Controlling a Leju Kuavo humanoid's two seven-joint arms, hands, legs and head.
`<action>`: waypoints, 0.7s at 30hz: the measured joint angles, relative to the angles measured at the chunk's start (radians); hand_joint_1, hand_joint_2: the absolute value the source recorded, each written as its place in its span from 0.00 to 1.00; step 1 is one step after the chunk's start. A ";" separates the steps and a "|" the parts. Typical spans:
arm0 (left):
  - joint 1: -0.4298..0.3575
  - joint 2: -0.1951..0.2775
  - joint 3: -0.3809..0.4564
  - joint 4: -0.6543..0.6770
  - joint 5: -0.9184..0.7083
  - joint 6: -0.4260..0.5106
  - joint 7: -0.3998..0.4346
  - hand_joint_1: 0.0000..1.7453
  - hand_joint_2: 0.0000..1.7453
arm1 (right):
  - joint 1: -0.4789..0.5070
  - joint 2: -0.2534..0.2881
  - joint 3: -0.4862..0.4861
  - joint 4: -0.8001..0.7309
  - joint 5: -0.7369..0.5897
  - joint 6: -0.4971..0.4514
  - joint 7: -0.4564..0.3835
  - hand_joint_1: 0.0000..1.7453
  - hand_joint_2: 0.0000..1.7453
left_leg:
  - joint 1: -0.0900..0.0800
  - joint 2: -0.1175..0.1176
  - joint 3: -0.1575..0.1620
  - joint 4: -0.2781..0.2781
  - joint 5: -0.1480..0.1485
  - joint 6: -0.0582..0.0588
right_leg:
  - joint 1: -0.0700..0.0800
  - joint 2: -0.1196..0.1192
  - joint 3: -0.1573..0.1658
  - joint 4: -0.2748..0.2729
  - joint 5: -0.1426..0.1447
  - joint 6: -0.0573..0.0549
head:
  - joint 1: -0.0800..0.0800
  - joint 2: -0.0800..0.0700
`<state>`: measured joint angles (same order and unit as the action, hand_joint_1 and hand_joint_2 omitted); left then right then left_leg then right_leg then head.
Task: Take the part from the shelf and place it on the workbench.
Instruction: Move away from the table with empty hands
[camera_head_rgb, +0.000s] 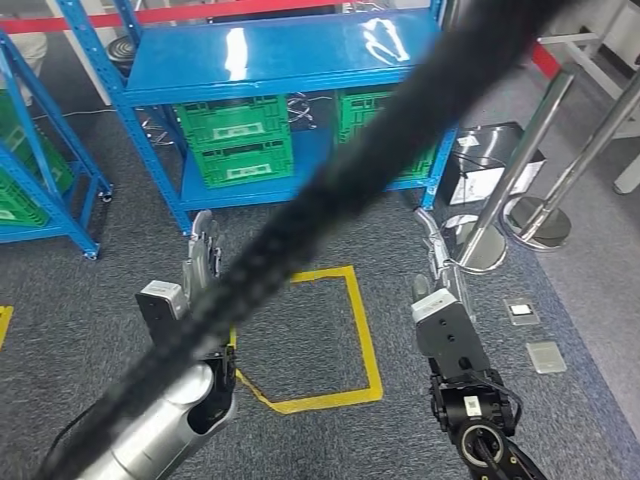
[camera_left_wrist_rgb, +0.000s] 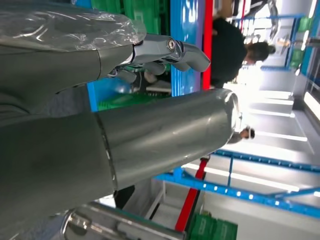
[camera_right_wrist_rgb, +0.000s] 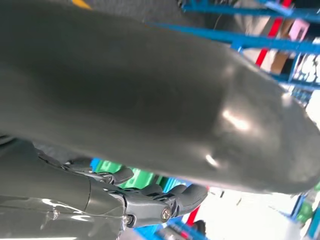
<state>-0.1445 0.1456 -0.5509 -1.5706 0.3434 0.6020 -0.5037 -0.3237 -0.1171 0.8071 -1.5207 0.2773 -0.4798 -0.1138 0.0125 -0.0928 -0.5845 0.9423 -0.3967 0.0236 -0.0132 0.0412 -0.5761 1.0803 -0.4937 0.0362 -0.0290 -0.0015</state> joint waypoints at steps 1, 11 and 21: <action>-0.001 0.000 0.000 0.000 -0.001 0.000 0.002 0.00 0.00 | -0.001 0.000 0.001 0.000 0.000 0.001 0.000 0.00 0.00 | 0.001 -0.014 -0.004 0.004 0.001 -0.004 | -0.003 0.029 0.027 -0.065 0.023 -0.003 | 0.000 0.000; 0.004 0.010 0.000 -0.009 -0.012 0.007 0.009 0.00 0.00 | -0.014 0.003 0.007 0.005 0.000 0.012 -0.001 0.00 0.00 | 0.004 0.080 -0.170 0.287 -0.114 -0.056 | -0.002 -0.059 0.062 -0.142 0.043 -0.042 | -0.014 0.000; 0.007 0.015 0.000 -0.017 -0.013 0.007 0.010 0.00 0.00 | -0.021 0.004 0.012 0.006 -0.001 0.015 -0.003 0.00 0.00 | -0.006 0.128 -0.011 -0.003 0.003 -0.020 | 0.011 -0.151 0.076 -0.136 0.014 -0.007 | -0.020 0.000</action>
<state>-0.1371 0.1602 -0.5506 -1.5879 0.3302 0.6092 -0.4938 -0.3447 -0.1133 0.8196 -1.5142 0.2762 -0.4650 -0.1163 0.0068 0.0350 -0.5953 0.9392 -0.3936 0.0035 -0.0024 -0.1096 -0.4997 0.9443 -0.4795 0.0287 -0.0493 -0.0015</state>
